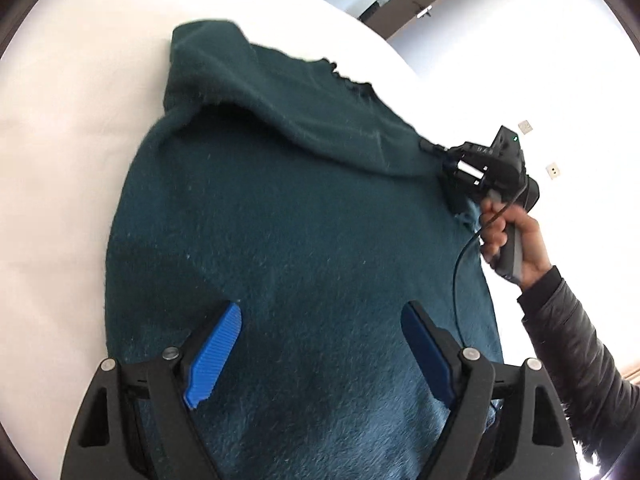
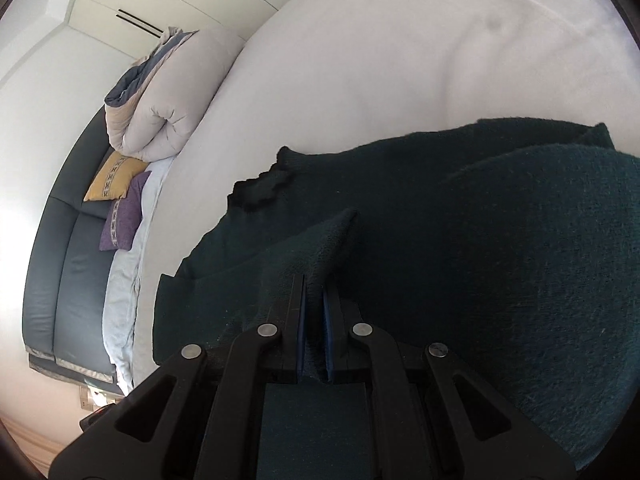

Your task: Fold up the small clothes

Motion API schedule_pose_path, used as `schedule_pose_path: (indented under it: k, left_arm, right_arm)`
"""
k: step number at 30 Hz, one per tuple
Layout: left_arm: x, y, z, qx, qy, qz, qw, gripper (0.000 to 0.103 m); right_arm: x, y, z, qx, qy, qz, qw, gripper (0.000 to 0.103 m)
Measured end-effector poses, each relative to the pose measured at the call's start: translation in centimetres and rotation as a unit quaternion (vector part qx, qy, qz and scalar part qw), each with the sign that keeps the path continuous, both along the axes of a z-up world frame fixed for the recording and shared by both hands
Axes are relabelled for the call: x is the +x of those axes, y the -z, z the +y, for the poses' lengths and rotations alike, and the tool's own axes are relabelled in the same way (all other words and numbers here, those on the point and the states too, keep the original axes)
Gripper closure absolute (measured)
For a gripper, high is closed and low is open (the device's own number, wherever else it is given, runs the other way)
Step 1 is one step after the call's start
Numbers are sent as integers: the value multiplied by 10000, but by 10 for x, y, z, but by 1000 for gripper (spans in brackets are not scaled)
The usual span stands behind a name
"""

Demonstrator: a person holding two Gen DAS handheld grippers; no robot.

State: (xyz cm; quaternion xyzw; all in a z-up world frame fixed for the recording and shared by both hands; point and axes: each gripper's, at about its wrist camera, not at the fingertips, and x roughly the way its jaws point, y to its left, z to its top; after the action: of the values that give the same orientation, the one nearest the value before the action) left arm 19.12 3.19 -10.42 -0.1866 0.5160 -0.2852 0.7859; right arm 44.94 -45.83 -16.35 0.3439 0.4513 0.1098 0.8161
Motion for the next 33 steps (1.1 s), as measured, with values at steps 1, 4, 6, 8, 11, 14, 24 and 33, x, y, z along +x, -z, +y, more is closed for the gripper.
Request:
schedule_pose_path:
  k: [1, 4, 6, 8, 11, 14, 24, 33]
  left_arm:
    - [-2, -3, -2, 15, -6, -68, 10000, 19]
    - [6, -3, -15, 276, -375, -219, 9987, 19]
    - [21, -8, -12, 245, -676, -524, 9960, 19]
    - [36, -9, -13, 530, -1067, -799, 9897, 19]
    - [59, -5, -11, 295, -1222, -794, 9889, 19]
    - [70, 3, -25, 652, -1039, -953, 9879, 19]
    - [71, 10, 15, 763, -1899, -1098, 9727, 46]
    - [45, 1, -2, 1015, -1802, -429, 9774, 28]
  right_arm:
    - [-1, 2, -3, 19, 50, -17, 10000, 96]
    - [1, -5, 5, 4, -32, -170, 9998, 96]
    - [0, -14, 17, -31, -175, -384, 9991, 96]
    - [-1, -26, 23, 125, -197, -557, 9982, 96]
    - [3, -40, 28, 160, -234, -712, 9971, 96]
    - [5, -38, 22, 240, -48, -659, 9975, 96]
    - [10, 8, -11, 393, 765, -60, 9963, 96]
    - [30, 27, 1, -22, 567, 480, 9972, 95]
